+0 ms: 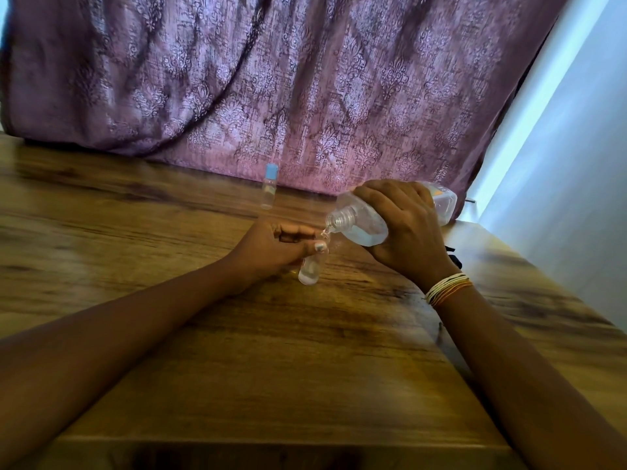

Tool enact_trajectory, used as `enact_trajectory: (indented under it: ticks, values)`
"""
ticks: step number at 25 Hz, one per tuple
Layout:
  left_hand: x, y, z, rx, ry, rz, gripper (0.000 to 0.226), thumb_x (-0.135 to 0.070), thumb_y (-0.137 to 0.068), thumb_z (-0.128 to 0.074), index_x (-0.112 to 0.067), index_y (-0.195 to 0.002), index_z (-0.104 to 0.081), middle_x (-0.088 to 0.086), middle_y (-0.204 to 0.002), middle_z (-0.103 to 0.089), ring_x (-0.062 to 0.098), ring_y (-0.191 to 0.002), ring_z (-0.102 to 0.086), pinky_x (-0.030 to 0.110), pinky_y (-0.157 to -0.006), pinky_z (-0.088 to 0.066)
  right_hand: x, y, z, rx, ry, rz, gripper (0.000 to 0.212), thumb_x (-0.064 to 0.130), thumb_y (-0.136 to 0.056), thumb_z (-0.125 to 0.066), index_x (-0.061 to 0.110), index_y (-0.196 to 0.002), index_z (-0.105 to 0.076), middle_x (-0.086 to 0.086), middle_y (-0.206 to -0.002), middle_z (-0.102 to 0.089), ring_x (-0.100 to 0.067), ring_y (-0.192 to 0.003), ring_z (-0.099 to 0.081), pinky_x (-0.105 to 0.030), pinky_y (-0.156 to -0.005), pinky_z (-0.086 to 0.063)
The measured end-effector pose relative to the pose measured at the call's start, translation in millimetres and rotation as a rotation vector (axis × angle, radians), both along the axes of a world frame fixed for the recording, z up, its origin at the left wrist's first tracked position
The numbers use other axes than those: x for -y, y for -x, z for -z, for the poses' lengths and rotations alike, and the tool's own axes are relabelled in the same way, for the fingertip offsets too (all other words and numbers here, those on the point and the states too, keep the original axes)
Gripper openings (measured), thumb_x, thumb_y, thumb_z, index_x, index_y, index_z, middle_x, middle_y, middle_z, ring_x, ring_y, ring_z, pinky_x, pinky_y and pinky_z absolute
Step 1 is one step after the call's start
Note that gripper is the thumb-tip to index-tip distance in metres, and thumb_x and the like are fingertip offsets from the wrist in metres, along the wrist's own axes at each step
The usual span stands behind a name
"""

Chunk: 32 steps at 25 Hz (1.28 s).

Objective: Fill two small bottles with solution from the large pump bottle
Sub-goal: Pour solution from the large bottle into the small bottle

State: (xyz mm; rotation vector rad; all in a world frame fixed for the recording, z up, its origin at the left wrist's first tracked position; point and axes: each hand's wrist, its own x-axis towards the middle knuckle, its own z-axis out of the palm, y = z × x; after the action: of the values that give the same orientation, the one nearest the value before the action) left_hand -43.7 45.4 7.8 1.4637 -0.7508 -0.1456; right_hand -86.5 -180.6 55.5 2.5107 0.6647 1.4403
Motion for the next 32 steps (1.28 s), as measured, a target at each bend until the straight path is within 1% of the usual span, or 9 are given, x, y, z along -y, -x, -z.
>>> enact_trajectory:
  ticks: [6,11,16,20,24,26,28,30,32]
  values:
    - [-1.1,-0.5,-0.2,-0.01,-0.009,0.006,0.016,-0.015,-0.08,-0.071,-0.018,-0.096,-0.074,-0.007,-0.08,-0.078,0.003,-0.063,-0.07,0.013,-0.046,-0.048,1.0,-0.6,0.9,-0.022,-0.005,0.013,0.046,0.046,-0.085,-0.064,0.014,-0.118,-0.065,-0.005,-0.117,-0.068,-0.027,-0.107,-0.062,-0.047,-0.085,-0.045]
    - [-1.6,1.4,-1.9,-0.012,-0.021,0.008,0.026,-0.033,-0.069,-0.072,-0.024,-0.093,-0.075,-0.007,-0.082,-0.078,0.006,-0.066,-0.071,0.015,-0.051,-0.052,1.2,0.3,0.2,-0.013,0.001,0.01,0.046,0.047,-0.086,-0.063,0.015,-0.118,-0.064,-0.005,-0.117,-0.068,-0.027,-0.107,-0.062,-0.047,-0.086,-0.045]
    - [-2.3,2.1,-2.4,-0.014,-0.031,0.003,0.02,-0.028,-0.072,-0.072,-0.026,-0.092,-0.074,-0.009,-0.08,-0.078,0.006,-0.065,-0.07,0.015,-0.049,-0.051,0.5,0.7,-0.4,-0.012,0.0,0.016,0.046,0.047,-0.086,-0.063,0.014,-0.118,-0.065,-0.005,-0.117,-0.068,-0.027,-0.107,-0.063,-0.047,-0.086,-0.045]
    - [-1.2,4.5,-4.1,-0.031,-0.009,-0.015,0.026,-0.031,-0.068,-0.073,-0.021,-0.093,-0.074,-0.001,-0.088,-0.078,0.022,-0.077,-0.069,0.019,-0.054,-0.056,0.5,1.5,-0.6,-0.025,-0.011,0.02,0.047,0.045,-0.084,-0.066,0.013,-0.118,-0.065,-0.006,-0.118,-0.067,-0.029,-0.108,-0.063,-0.048,-0.086,-0.045]
    - [-0.4,4.4,-4.8,-0.029,-0.015,-0.022,0.019,-0.021,-0.077,-0.071,-0.019,-0.095,-0.074,0.003,-0.095,-0.077,0.035,-0.088,-0.069,0.026,-0.062,-0.057,-1.1,1.8,-0.6,-0.026,-0.014,0.028,0.047,0.043,-0.083,-0.067,0.012,-0.118,-0.065,-0.007,-0.118,-0.068,-0.029,-0.107,-0.063,-0.049,-0.086,-0.045]
    - [-0.7,4.9,-5.2,-0.042,-0.02,-0.023,0.017,-0.019,-0.078,-0.071,-0.02,-0.094,-0.073,0.002,-0.092,-0.077,0.032,-0.085,-0.07,0.025,-0.06,-0.056,-1.6,1.9,-0.7,-0.023,-0.016,0.029,0.047,0.043,-0.083,-0.067,0.012,-0.118,-0.066,-0.007,-0.117,-0.068,-0.029,-0.107,-0.063,-0.048,-0.086,-0.045]
    - [-1.2,5.3,-6.1,-0.057,-0.026,-0.028,0.016,-0.017,-0.079,-0.071,-0.019,-0.094,-0.074,-0.004,-0.084,-0.077,0.02,-0.076,-0.069,0.019,-0.054,-0.055,-1.6,1.4,-0.3,-0.022,-0.018,0.028,0.047,0.044,-0.083,-0.067,0.012,-0.118,-0.066,-0.007,-0.117,-0.068,-0.029,-0.107,-0.063,-0.048,-0.086,-0.045]
    - [-1.4,5.6,-6.6,-0.062,-0.029,-0.03,0.017,-0.015,-0.08,-0.07,-0.016,-0.097,-0.073,-0.008,-0.077,-0.077,0.009,-0.068,-0.069,0.016,-0.051,-0.053,-1.3,0.7,0.2,-0.023,-0.016,0.025,0.047,0.045,-0.084,-0.066,0.013,-0.118,-0.065,-0.007,-0.117,-0.068,-0.029,-0.107,-0.063,-0.048,-0.087,-0.045]
    - [-1.5,5.2,-6.3,-0.059,-0.033,-0.038,0.015,-0.015,-0.081,-0.07,-0.019,-0.096,-0.074,-0.007,-0.079,-0.077,0.009,-0.068,-0.07,0.016,-0.051,-0.053,-1.0,-0.2,0.8,-0.021,-0.013,0.02,0.047,0.046,-0.084,-0.065,0.014,-0.118,-0.065,-0.006,-0.118,-0.068,-0.028,-0.107,-0.062,-0.047,-0.087,-0.045]
